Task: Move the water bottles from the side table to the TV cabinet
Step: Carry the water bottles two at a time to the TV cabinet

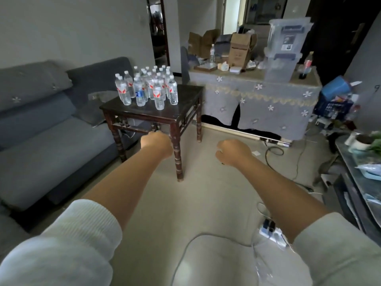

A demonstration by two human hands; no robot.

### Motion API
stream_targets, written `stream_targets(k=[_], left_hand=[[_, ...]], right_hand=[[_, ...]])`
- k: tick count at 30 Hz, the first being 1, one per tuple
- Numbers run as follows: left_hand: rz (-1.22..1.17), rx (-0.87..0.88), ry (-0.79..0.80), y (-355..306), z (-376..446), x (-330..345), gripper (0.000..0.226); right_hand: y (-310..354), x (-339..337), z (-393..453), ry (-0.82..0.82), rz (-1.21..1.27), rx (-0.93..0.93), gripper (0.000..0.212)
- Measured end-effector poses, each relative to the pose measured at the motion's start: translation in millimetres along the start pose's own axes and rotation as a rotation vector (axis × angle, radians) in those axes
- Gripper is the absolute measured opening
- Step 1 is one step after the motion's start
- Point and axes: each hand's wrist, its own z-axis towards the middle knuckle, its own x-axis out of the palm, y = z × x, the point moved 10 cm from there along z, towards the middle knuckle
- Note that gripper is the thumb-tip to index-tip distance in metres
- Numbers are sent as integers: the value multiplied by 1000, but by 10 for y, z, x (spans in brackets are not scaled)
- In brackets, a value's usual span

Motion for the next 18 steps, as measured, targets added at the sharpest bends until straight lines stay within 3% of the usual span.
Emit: stream_targets(k=[18], left_hand=[[-16, -179, 35, 70, 3927, -56, 35]], right_hand=[[-48, -407, 4349, -43, 34, -252, 29]])
